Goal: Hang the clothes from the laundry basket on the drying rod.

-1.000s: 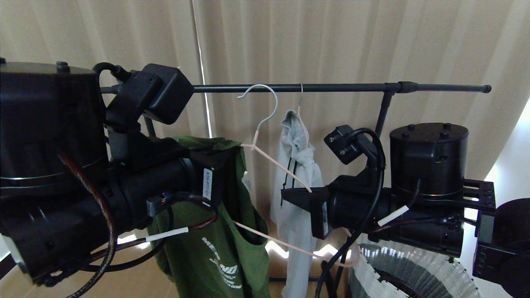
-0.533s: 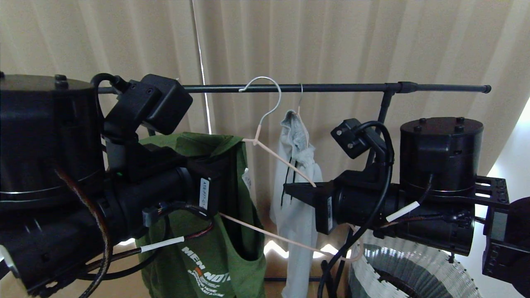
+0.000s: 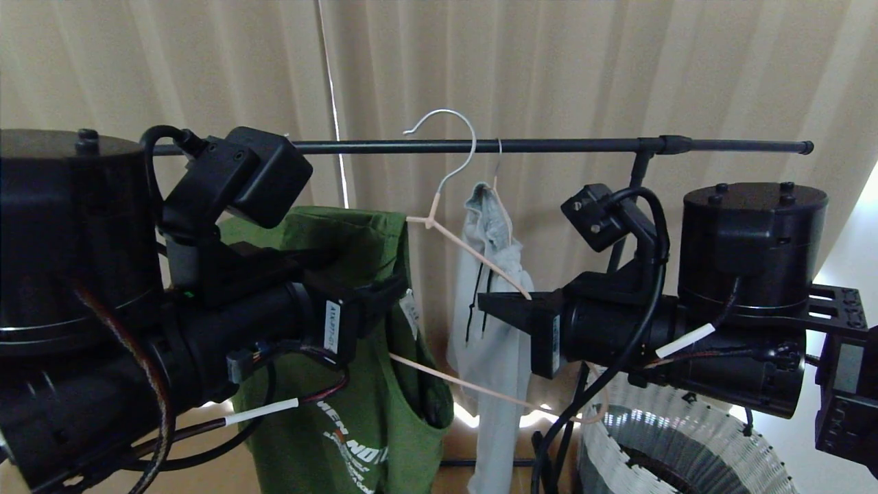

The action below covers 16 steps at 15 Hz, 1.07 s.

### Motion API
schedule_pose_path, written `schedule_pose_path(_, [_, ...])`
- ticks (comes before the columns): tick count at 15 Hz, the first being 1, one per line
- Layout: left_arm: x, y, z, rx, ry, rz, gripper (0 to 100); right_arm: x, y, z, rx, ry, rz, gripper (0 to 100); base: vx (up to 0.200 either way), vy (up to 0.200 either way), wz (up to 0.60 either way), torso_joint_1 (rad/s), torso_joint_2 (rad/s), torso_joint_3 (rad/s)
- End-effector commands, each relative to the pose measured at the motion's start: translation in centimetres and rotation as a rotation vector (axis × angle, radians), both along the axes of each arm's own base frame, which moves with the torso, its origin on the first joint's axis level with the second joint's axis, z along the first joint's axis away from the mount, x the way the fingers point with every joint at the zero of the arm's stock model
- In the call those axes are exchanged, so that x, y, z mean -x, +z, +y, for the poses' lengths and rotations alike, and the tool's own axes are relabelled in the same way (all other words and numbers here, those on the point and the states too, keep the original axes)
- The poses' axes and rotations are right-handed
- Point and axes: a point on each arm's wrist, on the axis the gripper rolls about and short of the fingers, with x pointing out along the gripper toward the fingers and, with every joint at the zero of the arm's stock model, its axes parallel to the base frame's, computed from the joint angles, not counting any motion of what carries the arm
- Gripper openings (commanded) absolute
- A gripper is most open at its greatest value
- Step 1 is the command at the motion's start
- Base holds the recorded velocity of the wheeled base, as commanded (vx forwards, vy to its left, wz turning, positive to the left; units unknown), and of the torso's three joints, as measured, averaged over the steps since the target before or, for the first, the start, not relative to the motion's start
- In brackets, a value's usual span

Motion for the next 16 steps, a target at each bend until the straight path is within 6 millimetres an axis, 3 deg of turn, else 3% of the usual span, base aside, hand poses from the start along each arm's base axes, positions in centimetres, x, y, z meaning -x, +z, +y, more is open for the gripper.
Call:
schedule_pose_path(1, [0.4,0.1,0.4,0.003,0.0,-0.004,100,-0.2,0.4,-0.7,-0.009,-0.025,-0.01,0,0.0,0.0,0.0,0.0,0.0,0.0])
schedule_pose_path(6, [1.5,-0.4,1.6,-0.002,-0.002,-0.005,100,-0.5,1.1,-2.3,-0.001,-0.066,-0.051,0,0.0,0.0,0.0,0.0,0.0,0.0])
schedule_pose_path(11, [3.0,-0.7,3.3,-0.013,-0.001,-0.02,100,0.3,0.4,-3.6,0.044,-0.089,-0.06,0,0.0,0.0,0.0,0.0,0.0,0.0])
schedule_pose_path(15, [3.8,-1.3,4.4,-0.087,-0.009,-0.056,100,0.5,-0.3,-4.3,0.092,-0.106,-0.073,0,0.0,0.0,0.0,0.0,0.0,0.0])
schedule_pose_path(16, [4.3,-1.5,5.5,-0.15,0.001,-0.099,100,1.2,-0.4,-4.8,0.095,-0.105,-0.071,0,0.0,0.0,0.0,0.0,0.0,0.0])
